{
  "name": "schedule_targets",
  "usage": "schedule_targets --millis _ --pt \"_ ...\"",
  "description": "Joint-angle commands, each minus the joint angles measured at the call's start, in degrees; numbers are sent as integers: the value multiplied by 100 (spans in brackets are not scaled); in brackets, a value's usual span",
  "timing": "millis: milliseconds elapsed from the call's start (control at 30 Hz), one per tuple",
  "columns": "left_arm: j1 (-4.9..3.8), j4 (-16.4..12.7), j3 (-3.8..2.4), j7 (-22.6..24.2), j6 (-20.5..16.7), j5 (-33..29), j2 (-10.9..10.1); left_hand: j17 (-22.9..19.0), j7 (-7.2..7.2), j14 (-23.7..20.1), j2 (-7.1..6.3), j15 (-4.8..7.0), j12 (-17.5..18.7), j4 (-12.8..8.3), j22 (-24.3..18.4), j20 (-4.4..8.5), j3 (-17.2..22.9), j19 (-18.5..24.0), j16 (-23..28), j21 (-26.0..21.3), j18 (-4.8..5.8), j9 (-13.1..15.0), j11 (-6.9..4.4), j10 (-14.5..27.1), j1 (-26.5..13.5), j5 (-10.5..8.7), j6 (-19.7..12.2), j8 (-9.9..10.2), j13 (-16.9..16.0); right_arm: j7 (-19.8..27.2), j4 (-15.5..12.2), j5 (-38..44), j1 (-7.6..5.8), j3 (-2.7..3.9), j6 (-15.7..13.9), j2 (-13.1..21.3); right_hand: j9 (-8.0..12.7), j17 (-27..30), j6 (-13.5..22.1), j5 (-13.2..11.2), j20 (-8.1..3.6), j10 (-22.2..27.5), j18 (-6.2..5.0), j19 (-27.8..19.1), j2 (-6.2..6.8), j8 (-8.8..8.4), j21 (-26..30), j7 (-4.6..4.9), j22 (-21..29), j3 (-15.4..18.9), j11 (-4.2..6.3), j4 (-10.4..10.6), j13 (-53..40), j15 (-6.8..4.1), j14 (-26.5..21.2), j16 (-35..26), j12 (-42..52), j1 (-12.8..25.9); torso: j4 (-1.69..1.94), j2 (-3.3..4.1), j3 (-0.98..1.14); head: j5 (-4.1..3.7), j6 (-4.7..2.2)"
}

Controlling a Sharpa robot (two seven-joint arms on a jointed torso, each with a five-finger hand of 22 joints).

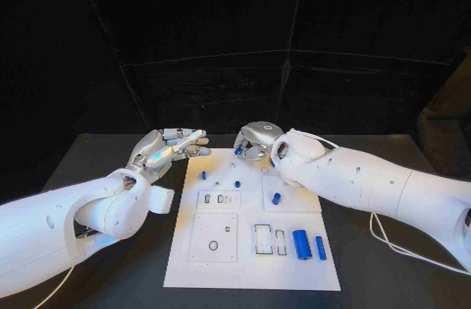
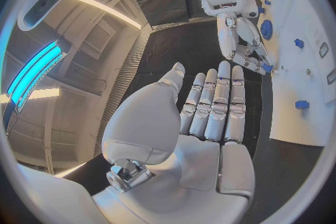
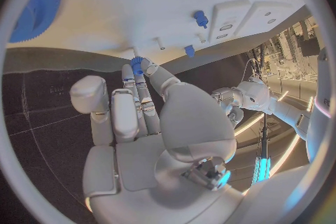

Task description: Assemble the parts on the task board

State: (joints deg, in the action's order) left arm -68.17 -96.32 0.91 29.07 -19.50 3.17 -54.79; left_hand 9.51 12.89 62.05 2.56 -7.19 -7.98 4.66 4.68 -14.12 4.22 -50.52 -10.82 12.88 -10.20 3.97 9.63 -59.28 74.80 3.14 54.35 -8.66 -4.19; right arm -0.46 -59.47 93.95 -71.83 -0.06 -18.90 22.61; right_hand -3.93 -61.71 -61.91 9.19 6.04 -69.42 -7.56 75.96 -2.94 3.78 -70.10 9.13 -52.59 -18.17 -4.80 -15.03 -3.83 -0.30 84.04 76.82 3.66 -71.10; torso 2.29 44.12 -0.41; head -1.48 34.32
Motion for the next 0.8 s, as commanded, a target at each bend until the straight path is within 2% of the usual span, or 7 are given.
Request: schedule_targets --millis 33,267,400,500,800 --pt "-13 -36 -5 20 14 -4 -12 5 29 3 56 -31 36 -46 -8 -3 -3 -40 21 -39 -37 -6 35 -18 6 35 -7 33 6 43 67 29 -12 3 135 -49 8 5 16 14 0 36 68 -38 48 -8 -33 5 5 -27 -19 -6 7 33 134 21 -3 -13 -2 10 1 10 10" --pt "-25 -63 -5 23 25 -4 -29 7 31 1 53 -32 42 -55 -11 -4 -1 -40 26 -43 -37 -6 36 -17 11 34 -7 37 6 17 200 43 -11 3 321 -142 8 19 25 12 2 48 65 -49 70 -8 -27 6 18 -41 -22 17 8 35 130 17 -4 16 0 8 -3 9 41" --pt "-35 -38 -5 15 38 -4 -25 8 31 0 52 -33 43 -55 -12 -4 -1 -40 27 -44 -37 -6 37 -17 9 34 -7 38 6 5 247 66 -11 3 372 -189 8 27 31 4 3 54 63 -56 80 -9 -22 7 28 -46 -23 28 8 36 127 14 -5 28 -2 10 -3 36 50" --pt "-40 -18 -5 14 44 -4 -20 8 31 0 52 -33 43 -55 -12 -4 -1 -40 27 -44 -37 -6 37 -17 9 34 -7 38 6 -4 271 95 -10 3 385 -234 10 31 42 -2 5 67 62 -62 93 -12 -20 8 33 -56 -26 38 9 38 125 12 -8 39 -13 10 0 41 56" --pt "-55 24 -5 14 55 -4 -8 9 33 0 53 -33 45 -55 -13 -5 -1 -40 29 -46 -37 -6 37 -17 5 34 -7 39 7 -65 323 153 -10 2 285 -336 26 113 227 -59 39 282 54 -114 232 -31 11 68 95 -118 -84 106 23 87 100 -21 -21 112 -1 12 -2 45 67"
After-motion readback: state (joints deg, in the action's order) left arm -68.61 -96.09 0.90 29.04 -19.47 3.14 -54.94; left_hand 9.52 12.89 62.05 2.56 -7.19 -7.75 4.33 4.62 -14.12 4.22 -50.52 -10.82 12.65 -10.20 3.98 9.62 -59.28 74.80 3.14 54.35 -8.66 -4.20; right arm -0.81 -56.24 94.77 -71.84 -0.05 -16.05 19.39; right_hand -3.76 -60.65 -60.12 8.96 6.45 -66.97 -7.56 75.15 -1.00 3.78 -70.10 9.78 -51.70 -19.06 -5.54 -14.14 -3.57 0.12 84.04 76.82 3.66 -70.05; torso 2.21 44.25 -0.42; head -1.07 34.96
